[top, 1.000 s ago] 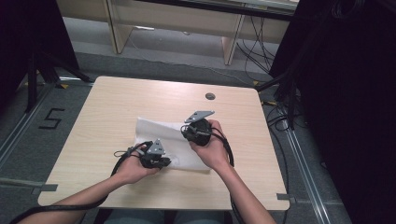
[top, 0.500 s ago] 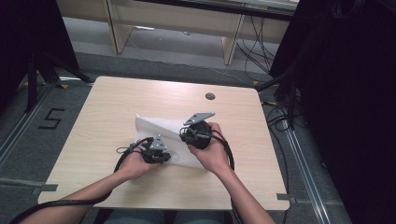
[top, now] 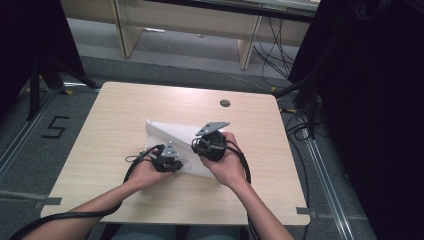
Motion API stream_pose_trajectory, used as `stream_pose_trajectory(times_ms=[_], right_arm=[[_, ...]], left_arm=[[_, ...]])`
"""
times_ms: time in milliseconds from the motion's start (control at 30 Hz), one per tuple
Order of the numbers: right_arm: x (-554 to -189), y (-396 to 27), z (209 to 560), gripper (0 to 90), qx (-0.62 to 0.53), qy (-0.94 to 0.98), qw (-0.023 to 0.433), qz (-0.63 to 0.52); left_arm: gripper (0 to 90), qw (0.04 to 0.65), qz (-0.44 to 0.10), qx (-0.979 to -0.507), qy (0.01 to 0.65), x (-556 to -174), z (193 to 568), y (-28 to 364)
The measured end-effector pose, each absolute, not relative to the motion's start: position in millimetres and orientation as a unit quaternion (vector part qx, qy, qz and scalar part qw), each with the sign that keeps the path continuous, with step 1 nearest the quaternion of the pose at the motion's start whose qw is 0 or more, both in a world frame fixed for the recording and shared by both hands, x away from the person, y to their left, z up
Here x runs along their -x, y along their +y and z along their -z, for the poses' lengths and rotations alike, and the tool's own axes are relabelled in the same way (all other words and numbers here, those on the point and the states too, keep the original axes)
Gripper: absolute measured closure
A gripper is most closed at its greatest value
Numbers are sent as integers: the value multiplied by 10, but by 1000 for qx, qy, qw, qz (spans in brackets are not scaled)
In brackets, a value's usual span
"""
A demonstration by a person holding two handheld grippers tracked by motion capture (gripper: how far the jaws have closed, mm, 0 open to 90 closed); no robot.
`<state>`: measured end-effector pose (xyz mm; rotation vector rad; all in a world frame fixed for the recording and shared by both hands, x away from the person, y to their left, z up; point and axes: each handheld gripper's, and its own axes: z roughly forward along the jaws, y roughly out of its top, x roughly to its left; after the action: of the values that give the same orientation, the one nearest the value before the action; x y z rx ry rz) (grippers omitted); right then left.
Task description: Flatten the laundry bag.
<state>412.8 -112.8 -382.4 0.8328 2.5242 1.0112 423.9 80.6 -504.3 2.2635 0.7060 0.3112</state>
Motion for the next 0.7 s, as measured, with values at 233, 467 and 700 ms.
stream_pose_trajectory(times_ms=[233, 467, 700], right_arm=[[-4077, -1164, 3898, 895, -287, 877, 141, -358], [-3956, -1171, 3965, 895, -276, 886, 116, -353], [-3907, -1145, 4029, 895, -266, 894, 98, -348]], left_arm=[[850, 355, -94, -891, 268, -4041, 4985, 836], [835, 372, -101, -876, 288, -4013, 4833, 1141], [811, 383, -107, -859, 322, -3905, 4752, 1544]])
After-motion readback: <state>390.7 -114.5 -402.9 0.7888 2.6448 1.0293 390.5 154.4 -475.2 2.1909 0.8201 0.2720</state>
